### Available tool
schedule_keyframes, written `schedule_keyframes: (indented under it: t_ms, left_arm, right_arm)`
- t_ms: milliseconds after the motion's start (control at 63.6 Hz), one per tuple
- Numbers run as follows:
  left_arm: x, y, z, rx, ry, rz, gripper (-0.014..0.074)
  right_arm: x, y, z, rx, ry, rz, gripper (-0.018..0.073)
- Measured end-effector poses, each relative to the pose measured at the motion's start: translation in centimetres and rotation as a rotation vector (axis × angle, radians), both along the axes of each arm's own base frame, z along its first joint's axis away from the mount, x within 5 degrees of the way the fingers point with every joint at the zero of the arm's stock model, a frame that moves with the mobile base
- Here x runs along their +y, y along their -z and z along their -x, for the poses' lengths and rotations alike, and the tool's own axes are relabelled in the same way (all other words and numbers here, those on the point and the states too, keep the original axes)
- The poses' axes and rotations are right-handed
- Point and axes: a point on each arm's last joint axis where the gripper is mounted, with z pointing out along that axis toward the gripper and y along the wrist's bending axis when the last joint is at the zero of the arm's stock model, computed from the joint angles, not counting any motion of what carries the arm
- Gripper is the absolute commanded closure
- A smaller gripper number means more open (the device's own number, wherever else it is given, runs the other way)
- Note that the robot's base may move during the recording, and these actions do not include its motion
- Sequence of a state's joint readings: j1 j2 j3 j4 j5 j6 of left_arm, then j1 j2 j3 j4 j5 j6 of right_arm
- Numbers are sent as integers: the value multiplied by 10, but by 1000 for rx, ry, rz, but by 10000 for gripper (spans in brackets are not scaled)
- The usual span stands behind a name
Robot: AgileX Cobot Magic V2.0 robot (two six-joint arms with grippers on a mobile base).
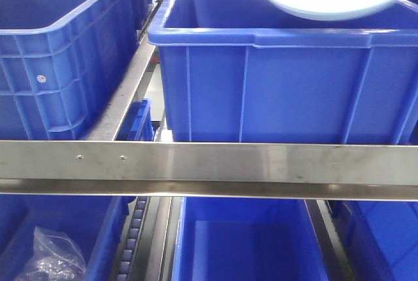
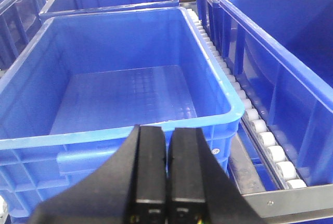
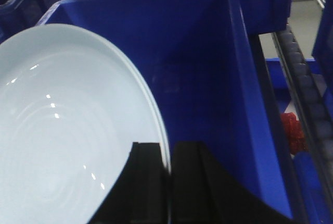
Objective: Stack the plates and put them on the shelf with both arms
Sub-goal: 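Lower the plates into the blue bin and open the right gripper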
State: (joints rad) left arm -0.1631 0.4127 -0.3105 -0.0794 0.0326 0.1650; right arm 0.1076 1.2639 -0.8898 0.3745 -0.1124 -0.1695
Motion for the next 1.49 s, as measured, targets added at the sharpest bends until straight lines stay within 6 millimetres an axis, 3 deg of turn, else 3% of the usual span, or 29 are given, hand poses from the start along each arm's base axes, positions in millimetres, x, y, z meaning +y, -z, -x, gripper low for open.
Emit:
schedule_keyframes:
  t_ms: [173, 283, 377, 644, 723, 849, 943, 1289, 1493]
  left_arm:
    - [0, 0, 0, 0, 0, 0, 513]
    - [0, 0, 0, 0, 0, 0, 513]
    - [0, 0, 0, 0, 0, 0, 513]
    - [0, 0, 0, 0, 0, 0, 513]
    - [0, 0, 0, 0, 0, 0, 513]
    - [0, 0, 0, 0, 0, 0, 513]
    - [0, 0, 0, 0, 0, 0, 513]
    - [0, 0, 0, 0, 0, 0, 513]
    - [0, 0, 0, 0, 0, 0, 513]
  right_arm:
    - [9, 12, -79, 52, -6, 4, 529]
    - [15, 23, -109, 122, -32, 3, 528]
    - [18, 34, -122, 166, -46, 4, 528]
    - [20, 28, -125, 144, -49, 5, 513]
    - [20, 29, -124, 159, -54, 4, 423]
    - [21, 31, -124, 172, -59, 4, 131]
    - [21, 31, -123, 181, -63, 4, 11]
    - [22, 32, -118, 239, -87, 3, 36]
    - [23, 7, -99, 248, -120, -2, 78]
